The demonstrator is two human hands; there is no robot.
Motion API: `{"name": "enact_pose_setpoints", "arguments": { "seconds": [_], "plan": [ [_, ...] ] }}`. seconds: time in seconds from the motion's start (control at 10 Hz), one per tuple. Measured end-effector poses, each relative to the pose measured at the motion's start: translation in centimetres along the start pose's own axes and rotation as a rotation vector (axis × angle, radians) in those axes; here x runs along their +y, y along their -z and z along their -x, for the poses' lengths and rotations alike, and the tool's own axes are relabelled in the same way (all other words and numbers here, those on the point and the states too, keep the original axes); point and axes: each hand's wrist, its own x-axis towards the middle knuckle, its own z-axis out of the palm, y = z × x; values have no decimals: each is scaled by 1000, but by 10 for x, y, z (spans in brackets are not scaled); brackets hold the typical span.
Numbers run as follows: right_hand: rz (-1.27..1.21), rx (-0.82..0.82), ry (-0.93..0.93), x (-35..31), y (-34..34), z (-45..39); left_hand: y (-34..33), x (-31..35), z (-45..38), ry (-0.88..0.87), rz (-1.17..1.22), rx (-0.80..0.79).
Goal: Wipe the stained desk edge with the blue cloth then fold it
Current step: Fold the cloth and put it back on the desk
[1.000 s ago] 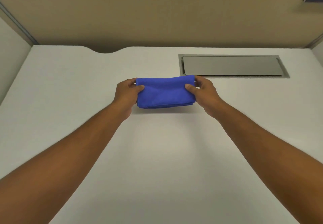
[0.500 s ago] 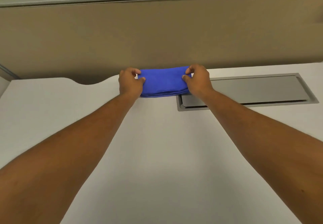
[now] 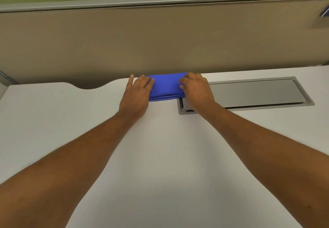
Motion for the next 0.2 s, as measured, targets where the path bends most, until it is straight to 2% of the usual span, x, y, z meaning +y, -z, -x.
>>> {"name": "enact_pose_setpoints", "arguments": {
  "seconds": [0.2],
  "plan": [
    [42,120,68,-25,74,24,82,20,13,-76,-30,158]
  ]
}}
